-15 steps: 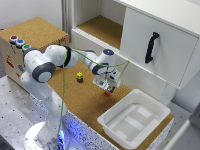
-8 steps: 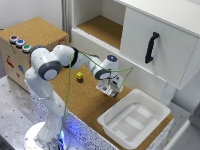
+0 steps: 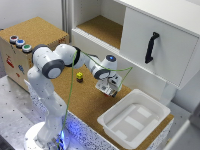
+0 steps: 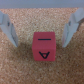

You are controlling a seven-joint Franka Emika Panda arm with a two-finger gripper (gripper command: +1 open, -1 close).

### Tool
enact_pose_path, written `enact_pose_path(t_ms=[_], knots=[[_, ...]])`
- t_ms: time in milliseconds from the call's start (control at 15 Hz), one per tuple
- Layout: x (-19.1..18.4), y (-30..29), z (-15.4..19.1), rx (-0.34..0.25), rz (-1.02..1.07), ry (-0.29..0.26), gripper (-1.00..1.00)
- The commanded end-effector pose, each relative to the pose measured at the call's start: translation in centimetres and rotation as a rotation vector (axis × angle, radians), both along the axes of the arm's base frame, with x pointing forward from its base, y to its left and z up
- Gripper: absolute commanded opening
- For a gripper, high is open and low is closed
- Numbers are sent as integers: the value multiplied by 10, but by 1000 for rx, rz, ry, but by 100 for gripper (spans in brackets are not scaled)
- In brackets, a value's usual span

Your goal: Move to the drawer, then place the pink object

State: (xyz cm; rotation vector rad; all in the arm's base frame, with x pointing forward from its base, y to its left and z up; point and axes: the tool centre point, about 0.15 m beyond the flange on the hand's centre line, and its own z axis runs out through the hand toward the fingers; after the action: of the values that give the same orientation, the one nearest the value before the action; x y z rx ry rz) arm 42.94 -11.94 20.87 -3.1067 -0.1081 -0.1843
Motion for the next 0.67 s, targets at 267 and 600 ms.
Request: enact_pose_path(t_ms=[267, 600], knots=[[4, 2, 19, -32, -85, -19, -100], [7, -7, 70, -42, -123, -95, -100]])
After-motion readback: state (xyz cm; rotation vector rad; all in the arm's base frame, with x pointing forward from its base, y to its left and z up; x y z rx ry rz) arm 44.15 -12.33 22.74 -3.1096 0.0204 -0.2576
